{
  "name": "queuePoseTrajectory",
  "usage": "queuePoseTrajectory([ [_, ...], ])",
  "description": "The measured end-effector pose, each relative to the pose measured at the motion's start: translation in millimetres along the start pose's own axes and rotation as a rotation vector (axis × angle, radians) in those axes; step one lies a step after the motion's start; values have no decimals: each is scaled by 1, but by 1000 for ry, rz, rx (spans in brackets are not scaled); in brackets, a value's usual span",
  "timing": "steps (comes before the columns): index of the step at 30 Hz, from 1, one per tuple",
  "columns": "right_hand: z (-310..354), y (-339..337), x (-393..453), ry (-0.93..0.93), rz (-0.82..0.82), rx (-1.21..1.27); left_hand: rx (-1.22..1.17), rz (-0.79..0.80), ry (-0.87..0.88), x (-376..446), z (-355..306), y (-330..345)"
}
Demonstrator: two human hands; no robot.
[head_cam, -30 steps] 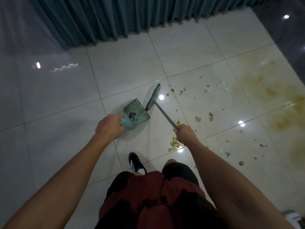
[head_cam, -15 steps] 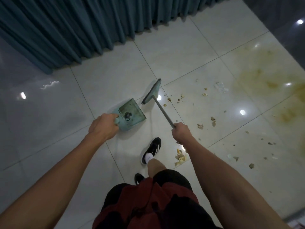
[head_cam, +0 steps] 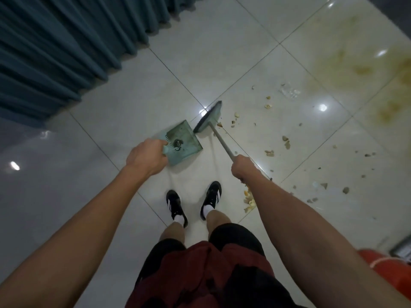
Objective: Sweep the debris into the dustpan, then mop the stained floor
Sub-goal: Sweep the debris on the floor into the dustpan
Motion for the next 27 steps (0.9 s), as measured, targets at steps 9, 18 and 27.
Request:
queuePoseTrajectory([
  [9,-49,38,-55,179,-33,110,119,26,220,8,-25,-8],
  [18,-97,86,-124,367,-125,251,238,54,448,-11,-58,6],
  [27,-135,113,-174,504,-242,374,336,40,603,-27,-87,17],
])
Point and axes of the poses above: each hand's wrist, its own x-axis towards the middle knuckle, its own y-axis out of the palm, z = x × y, the point moved 7 cm from there along x, towards the middle knuckle, and after that the axes turned 6 degrees about x, right-handed, at the moved point
